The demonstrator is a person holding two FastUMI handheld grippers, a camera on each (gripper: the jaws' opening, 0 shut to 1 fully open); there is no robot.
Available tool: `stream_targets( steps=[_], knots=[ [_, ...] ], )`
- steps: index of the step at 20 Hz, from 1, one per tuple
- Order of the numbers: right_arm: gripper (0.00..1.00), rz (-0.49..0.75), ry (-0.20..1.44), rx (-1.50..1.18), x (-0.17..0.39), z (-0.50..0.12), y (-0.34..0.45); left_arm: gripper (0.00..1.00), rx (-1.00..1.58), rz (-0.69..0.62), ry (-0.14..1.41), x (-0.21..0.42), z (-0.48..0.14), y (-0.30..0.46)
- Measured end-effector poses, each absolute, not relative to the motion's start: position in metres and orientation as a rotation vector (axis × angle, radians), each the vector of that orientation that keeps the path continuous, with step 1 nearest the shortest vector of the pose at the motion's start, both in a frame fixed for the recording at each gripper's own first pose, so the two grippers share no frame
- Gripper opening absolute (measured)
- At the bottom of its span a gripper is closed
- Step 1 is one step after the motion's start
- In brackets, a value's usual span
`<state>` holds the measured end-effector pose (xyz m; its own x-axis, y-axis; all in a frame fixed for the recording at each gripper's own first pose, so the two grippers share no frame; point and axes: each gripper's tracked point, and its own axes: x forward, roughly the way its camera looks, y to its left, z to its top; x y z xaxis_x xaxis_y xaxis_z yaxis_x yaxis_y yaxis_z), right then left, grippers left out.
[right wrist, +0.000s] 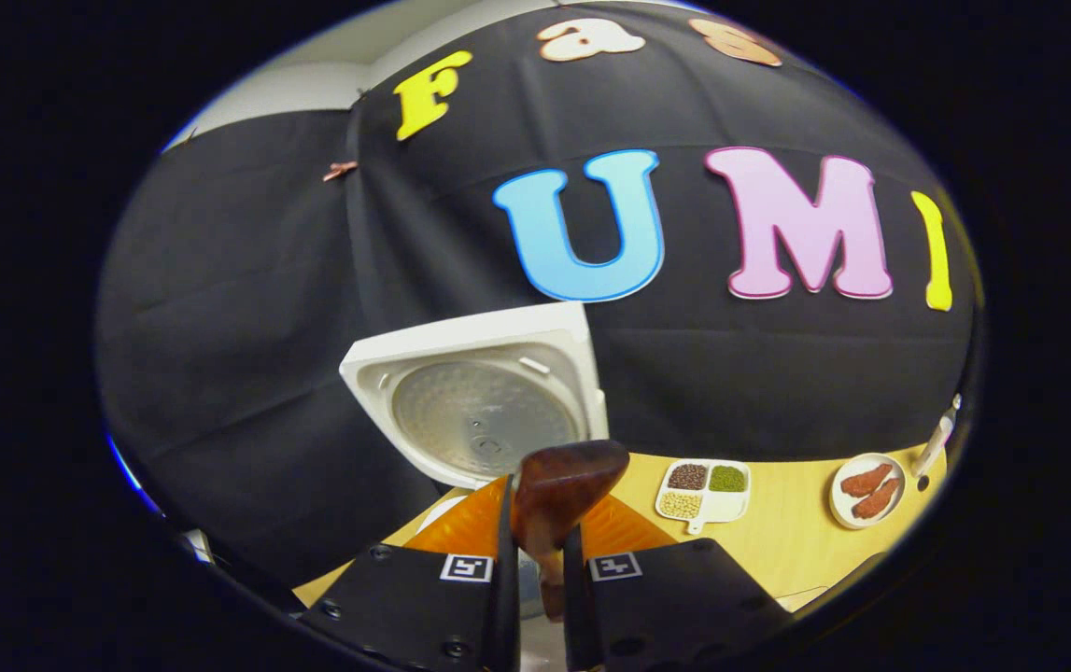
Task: Close the left gripper, press the button to open the rice cooker; take a wooden spoon from the chopstick holder with the right hand, scoop a spoonful of rice and pour it into the rice cooker, then put the wooden spoon back into the chopstick holder.
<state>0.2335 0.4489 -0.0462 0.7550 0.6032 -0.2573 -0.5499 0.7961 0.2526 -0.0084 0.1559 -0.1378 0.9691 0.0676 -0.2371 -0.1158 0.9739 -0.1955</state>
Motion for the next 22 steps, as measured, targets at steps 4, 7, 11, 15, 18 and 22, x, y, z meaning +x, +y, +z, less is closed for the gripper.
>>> stream_targets(
  steps=[4,7,11,15,18,22],
  knots=[
    [0.22,0.565,0.353,0.325,0.236,-0.021,0.373,0.96,-0.212,0.074,0.237,-0.003,-0.128,0.136],
    [0.23,0.481,0.332,0.386,0.237,-0.010,0.302,0.96,-0.215,0.063,0.220,0.001,-0.116,0.116],
    [0.22,0.368,0.329,0.424,0.235,-0.010,0.205,0.96,-0.241,0.067,0.199,0.009,-0.105,0.095],
    [0.22,0.274,0.337,0.430,0.230,-0.024,0.120,0.96,-0.281,0.099,0.205,0.014,-0.102,0.082],
    [0.23,0.210,0.343,0.424,0.232,-0.042,0.068,0.95,-0.308,0.123,0.194,0.015,-0.089,0.075],
    [0.23,0.171,0.373,0.463,0.239,-0.075,0.029,0.96,-0.294,0.168,0.176,0.020,-0.078,0.074]
  ],
)
